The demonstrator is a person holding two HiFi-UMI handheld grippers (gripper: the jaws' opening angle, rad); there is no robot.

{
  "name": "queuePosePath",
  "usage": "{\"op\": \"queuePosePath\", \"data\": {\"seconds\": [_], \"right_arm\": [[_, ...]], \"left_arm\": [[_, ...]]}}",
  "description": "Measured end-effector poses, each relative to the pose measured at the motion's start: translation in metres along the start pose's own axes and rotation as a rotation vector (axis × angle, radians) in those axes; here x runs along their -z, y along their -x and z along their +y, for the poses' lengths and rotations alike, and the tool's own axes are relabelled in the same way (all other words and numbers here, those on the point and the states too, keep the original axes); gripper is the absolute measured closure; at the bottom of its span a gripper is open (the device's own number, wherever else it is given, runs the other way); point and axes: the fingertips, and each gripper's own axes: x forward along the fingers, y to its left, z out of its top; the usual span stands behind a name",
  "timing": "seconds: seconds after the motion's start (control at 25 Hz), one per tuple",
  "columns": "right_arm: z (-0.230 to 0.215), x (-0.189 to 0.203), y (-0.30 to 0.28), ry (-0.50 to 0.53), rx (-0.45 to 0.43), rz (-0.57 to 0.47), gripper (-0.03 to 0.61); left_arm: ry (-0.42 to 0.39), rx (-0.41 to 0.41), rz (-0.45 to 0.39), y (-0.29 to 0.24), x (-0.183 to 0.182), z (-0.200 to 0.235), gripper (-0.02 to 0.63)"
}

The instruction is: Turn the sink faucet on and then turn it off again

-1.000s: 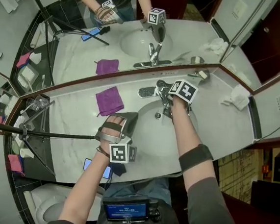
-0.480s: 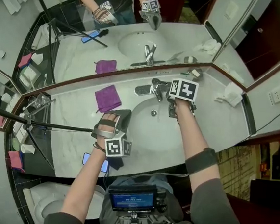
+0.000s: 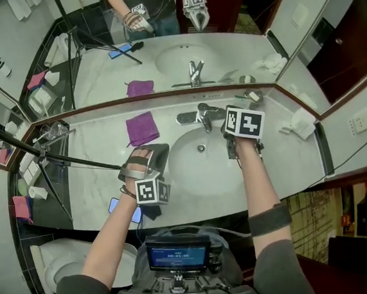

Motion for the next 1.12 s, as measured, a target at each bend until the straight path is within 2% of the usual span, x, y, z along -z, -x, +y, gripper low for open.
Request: {"op": "queuePosePath", "data": {"seconds": [0.36, 0.68, 0.8, 0.96, 1.12], "right_arm": [[-0.008, -0.009, 0.025, 0.031, -0.02, -0.036, 0.575], [-0.024, 0.002, 0.031, 0.038, -0.015, -0.036, 0.575], [-0.031, 0.007, 0.035, 0.044, -0.017, -0.042, 0.575], [-0.042, 0.015, 0.04, 0.065, -0.014, -0.054, 0.575], [-0.055, 0.028, 0.046, 0.09, -0.008, -0.059, 0.574]], "left_arm": [[0.039, 0.008, 0.006, 0.008, -0.005, 0.0, 0.614], [0.059, 0.01, 0.021, 0.007, -0.005, 0.0, 0.612], [0.107, 0.007, 0.022, 0.007, -0.008, 0.006, 0.612], [0.225, 0.002, 0.023, 0.003, -0.009, 0.019, 0.612], [0.311, -0.012, 0.017, 0.0, -0.012, 0.032, 0.612]]}}
